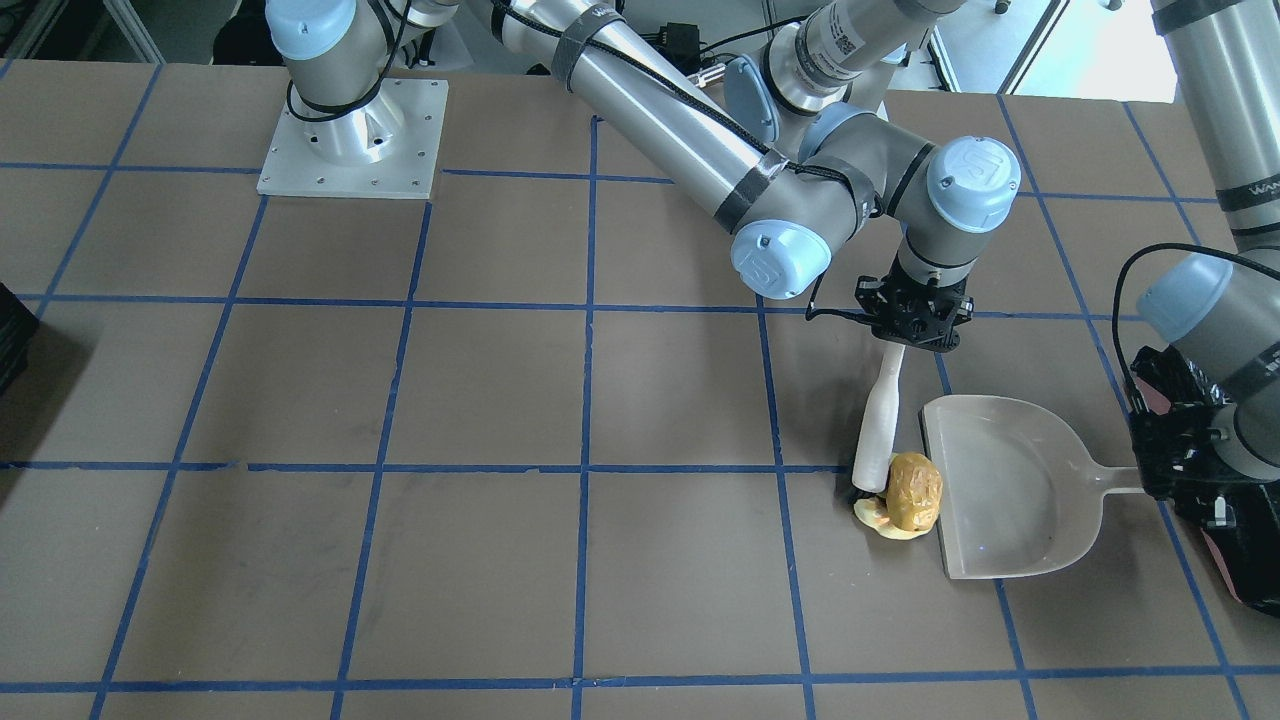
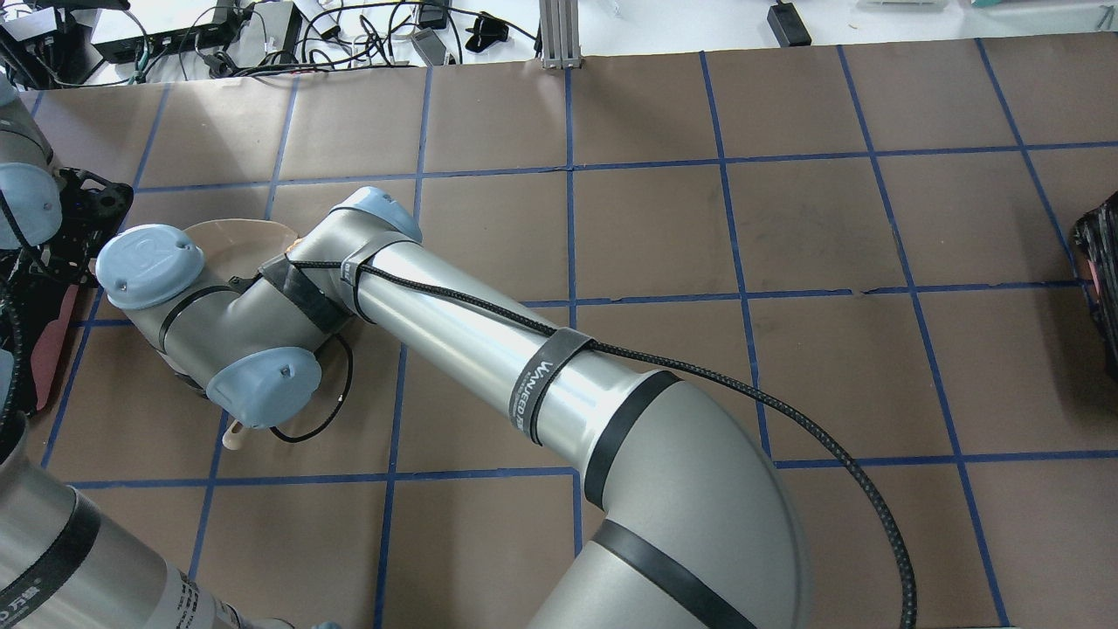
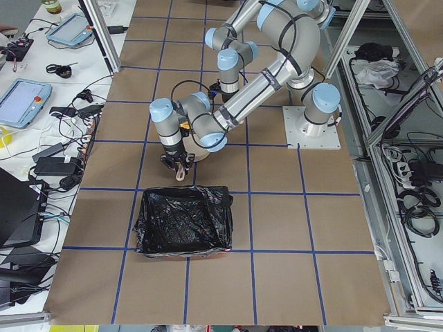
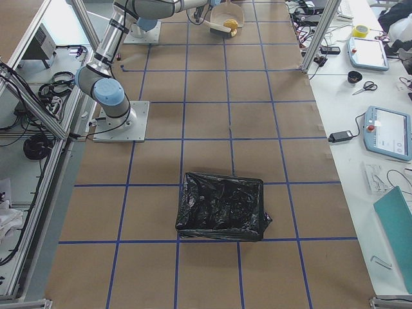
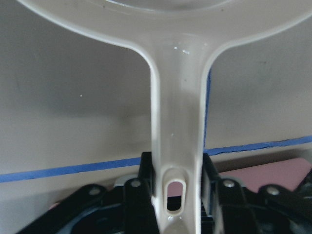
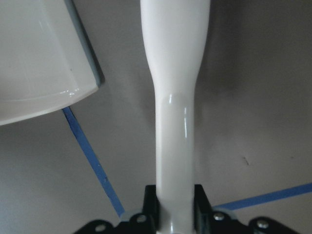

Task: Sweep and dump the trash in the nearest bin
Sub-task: 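Sweep the bread toy and sponge into the dustpan with the right gripper's brush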

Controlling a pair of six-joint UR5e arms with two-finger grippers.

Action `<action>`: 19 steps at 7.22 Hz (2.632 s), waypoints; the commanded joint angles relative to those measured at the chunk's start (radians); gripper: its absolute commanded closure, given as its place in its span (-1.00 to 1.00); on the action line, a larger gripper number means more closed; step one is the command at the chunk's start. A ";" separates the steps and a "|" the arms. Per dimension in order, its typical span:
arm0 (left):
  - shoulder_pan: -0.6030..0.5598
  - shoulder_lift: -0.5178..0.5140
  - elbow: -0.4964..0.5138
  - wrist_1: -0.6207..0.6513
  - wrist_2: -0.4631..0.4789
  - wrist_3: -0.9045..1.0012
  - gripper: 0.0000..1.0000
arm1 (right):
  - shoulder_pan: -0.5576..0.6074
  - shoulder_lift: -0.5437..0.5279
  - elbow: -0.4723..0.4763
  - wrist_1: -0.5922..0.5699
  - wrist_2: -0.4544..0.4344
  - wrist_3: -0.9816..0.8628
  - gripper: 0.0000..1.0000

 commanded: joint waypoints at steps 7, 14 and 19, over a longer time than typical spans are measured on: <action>-0.014 -0.002 0.000 0.005 0.000 0.003 1.00 | 0.000 0.002 -0.034 0.014 0.167 -0.646 1.00; -0.014 -0.002 0.000 0.005 0.002 0.003 1.00 | -0.061 -0.099 -0.020 0.016 0.137 -0.122 1.00; -0.014 -0.005 0.000 0.005 0.002 0.003 1.00 | -0.080 -0.115 -0.011 0.105 -0.017 0.323 1.00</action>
